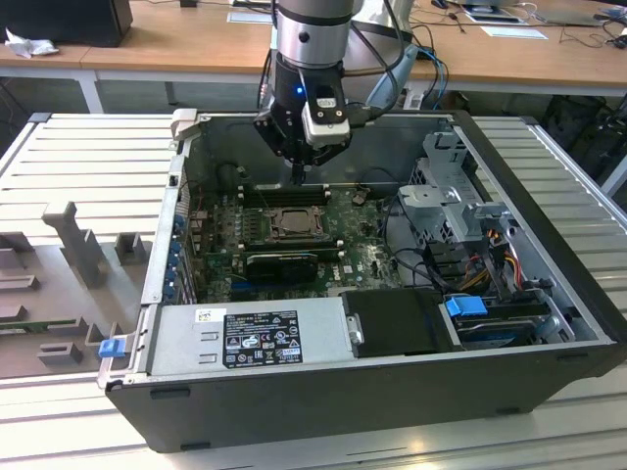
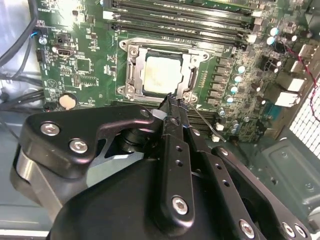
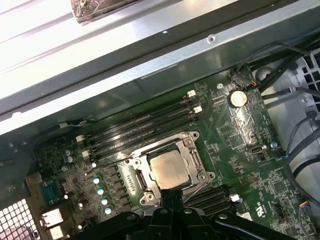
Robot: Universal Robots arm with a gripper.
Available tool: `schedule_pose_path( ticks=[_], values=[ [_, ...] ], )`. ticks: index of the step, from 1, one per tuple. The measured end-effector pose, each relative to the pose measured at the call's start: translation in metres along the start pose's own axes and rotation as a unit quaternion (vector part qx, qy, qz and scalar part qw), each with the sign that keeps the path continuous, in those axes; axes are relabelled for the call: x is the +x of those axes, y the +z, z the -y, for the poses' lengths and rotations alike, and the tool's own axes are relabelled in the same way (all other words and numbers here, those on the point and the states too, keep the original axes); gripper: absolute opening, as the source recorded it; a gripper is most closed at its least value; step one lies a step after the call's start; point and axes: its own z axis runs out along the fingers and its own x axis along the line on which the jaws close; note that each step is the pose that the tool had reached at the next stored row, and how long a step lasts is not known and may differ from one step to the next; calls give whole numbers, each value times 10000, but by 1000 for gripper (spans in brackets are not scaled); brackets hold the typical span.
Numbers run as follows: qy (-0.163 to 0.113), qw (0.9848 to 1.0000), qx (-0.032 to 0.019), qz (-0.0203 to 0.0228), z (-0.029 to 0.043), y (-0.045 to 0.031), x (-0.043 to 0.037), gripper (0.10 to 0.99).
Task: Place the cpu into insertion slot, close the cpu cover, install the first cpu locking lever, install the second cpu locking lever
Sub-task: 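Install the first cpu locking lever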
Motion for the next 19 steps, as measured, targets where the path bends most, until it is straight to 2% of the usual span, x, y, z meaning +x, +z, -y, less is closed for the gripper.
schedule_pose_path(
  ticks=[8,12,16,19],
  values=[
    [-396,9992,15,-8,0,0,0,106],
    [-635,9980,23,-13,0,0,0,106],
    [-912,9958,34,-18,0,0,0,106],
    [-1228,9924,45,-25,0,0,0,106]
  ],
)
